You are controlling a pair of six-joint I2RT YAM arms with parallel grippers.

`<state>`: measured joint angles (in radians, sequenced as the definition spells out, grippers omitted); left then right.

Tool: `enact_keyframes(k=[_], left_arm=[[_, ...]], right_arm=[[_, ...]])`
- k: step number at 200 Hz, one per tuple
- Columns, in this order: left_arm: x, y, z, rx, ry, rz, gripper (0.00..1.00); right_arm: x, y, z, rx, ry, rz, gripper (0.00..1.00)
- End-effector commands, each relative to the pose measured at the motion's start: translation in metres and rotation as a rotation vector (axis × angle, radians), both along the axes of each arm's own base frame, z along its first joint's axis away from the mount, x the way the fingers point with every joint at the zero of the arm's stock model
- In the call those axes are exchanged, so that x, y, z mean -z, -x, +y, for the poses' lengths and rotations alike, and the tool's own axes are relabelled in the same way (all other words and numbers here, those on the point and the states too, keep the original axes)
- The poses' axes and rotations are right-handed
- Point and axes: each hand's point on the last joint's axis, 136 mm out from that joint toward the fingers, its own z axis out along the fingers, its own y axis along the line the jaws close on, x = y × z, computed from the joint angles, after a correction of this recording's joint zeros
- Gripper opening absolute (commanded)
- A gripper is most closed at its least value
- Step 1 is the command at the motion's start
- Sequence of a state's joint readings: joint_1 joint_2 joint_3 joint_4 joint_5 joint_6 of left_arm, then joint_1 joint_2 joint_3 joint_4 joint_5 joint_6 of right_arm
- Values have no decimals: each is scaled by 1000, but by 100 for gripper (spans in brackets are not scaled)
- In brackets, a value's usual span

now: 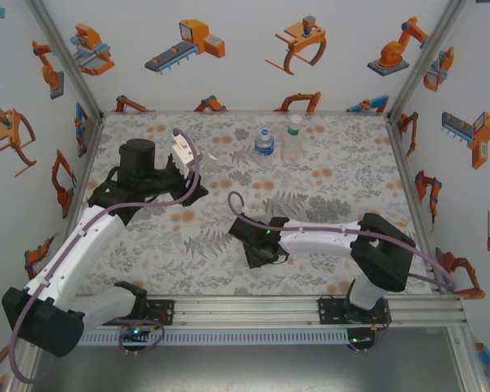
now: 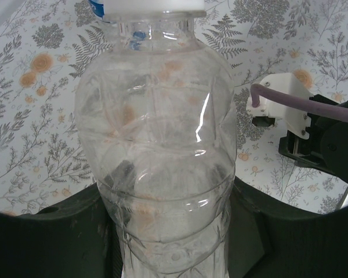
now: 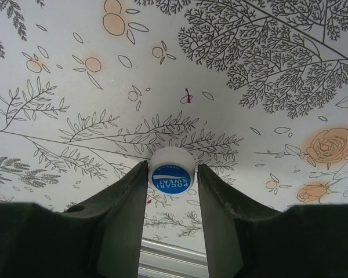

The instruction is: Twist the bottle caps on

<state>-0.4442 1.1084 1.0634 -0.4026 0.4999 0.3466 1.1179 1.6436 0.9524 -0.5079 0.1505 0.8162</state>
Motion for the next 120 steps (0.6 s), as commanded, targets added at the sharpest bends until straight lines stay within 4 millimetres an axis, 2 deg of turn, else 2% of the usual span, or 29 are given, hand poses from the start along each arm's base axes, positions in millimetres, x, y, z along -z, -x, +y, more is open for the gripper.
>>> enact_keyframes(k=[1, 41, 67, 92, 120], left_arm=[[-8, 3, -3, 16, 38, -8, 0], [-7, 3, -3, 19, 37, -8, 0], [-5, 5, -4, 42, 31, -10, 0], [-2, 12, -11, 106, 31, 0, 0], [3, 29, -20, 216, 13, -14, 0]], right_arm=[[-5, -5, 5, 14, 0, -15, 39], [-9, -6, 2, 18, -1, -27, 32], [-23, -8, 1, 7, -23, -63, 27], [-53, -16, -1, -25, -88, -132, 22], [-108, -28, -7, -95, -189, -255, 19]])
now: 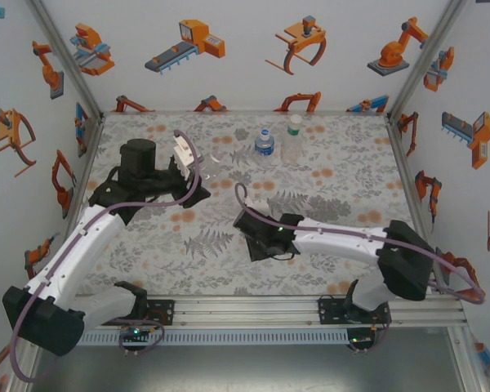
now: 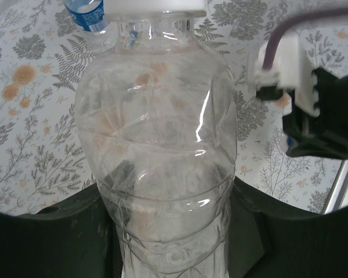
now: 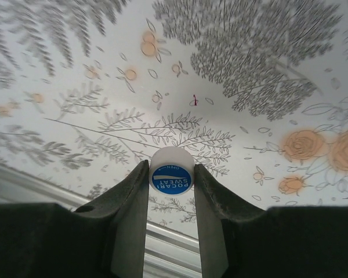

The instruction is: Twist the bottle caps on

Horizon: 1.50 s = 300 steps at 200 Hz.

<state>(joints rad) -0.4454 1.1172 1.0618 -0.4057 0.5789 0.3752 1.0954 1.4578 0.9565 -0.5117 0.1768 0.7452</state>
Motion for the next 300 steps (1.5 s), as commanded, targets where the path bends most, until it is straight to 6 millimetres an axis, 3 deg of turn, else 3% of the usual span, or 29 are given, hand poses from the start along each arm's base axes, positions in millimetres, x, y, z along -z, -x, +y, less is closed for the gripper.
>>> enact_keyframes(k=[1, 42, 90, 139, 156, 186, 300], left_arm=[[3, 19, -12, 138, -5, -23, 0], [15, 47, -25, 295, -68, -52, 0], [25, 95, -39, 536, -114, -125, 0], [18, 118, -44, 627, -120, -193, 0], [16, 123, -44, 643, -118, -212, 0], [14, 130, -45, 672, -120, -234, 0], [16, 138, -45, 698, -127, -246, 0]], right_arm=[[-48, -14, -10, -58, -57, -140, 19], [-134, -17, -16, -274, -161, -370, 11], [-224, 19, -11, -639, -294, -677, 7], [-279, 61, -14, -934, -359, -882, 1], [-290, 67, -14, -973, -378, -934, 1], [-292, 79, -5, -1084, -395, -937, 0], [-289, 73, 17, -1117, -408, -919, 0]])
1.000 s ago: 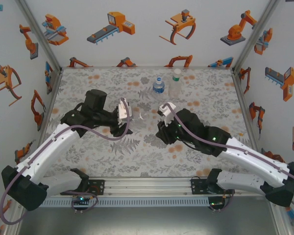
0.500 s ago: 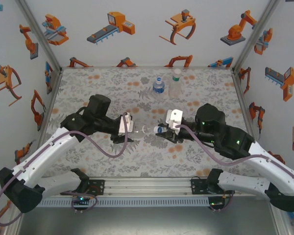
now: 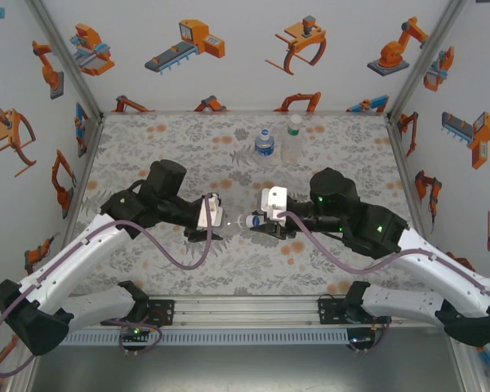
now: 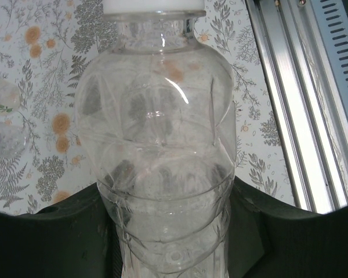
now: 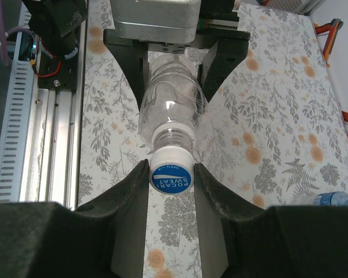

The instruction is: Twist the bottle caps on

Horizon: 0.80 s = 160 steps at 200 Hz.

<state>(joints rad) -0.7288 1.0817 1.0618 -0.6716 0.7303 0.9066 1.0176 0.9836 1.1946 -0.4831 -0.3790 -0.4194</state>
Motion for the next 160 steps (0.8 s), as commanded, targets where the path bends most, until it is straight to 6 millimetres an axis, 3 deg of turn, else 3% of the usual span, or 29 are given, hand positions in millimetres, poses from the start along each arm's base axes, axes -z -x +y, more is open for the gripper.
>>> enact_keyframes(k=[1, 96, 160], left_arm=[[-8, 11, 1, 47, 25, -17, 0], [-11, 12, 0, 47, 33, 5, 0], [-16, 22, -2, 96, 54, 40, 0]], right_arm=[[-21, 2, 4, -22, -51, -40, 0], [-9, 1, 10, -45, -6, -59, 0], [5, 10, 10, -146, 41, -171, 0]])
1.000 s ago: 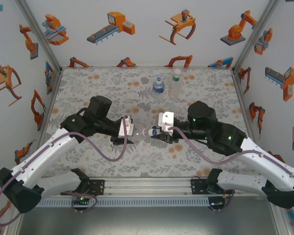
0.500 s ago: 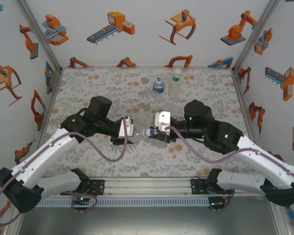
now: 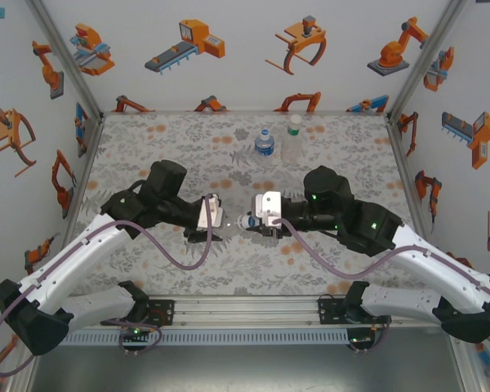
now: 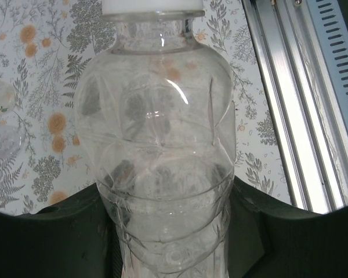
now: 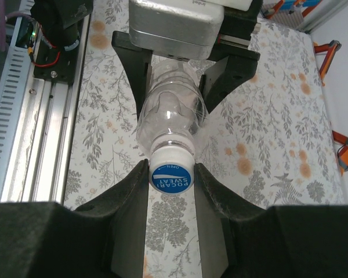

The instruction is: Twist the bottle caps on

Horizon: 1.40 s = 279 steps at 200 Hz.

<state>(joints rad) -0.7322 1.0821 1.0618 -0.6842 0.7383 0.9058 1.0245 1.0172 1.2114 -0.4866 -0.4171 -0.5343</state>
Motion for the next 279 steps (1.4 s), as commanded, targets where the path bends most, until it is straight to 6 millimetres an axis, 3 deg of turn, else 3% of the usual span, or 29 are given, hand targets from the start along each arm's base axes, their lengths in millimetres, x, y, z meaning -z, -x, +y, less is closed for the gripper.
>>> enact_keyframes(k=[1, 50, 85, 131, 181, 238, 279], left_arm=[[-17, 18, -2, 87, 59, 27, 0], [-18, 19, -3, 91, 46, 52, 0], [-17, 15, -4, 74, 34, 66, 0], [-19, 8, -6, 42, 57, 18, 0], [-20, 5, -5, 23, 89, -24, 0], [-17, 1, -8, 18, 100, -35, 0], [-16, -9, -9, -30, 102, -59, 0]], right_arm=[[2, 6, 1, -67, 17, -90, 0], [18, 12, 0, -157, 98, -168, 0], [21, 7, 5, -112, 104, -87, 0], [23, -20, 13, 168, -23, 256, 0], [31, -56, -4, 530, -317, 695, 0], [62, -77, -17, 836, -479, 1231, 0], [105, -82, -20, 1058, -439, 1592, 0]])
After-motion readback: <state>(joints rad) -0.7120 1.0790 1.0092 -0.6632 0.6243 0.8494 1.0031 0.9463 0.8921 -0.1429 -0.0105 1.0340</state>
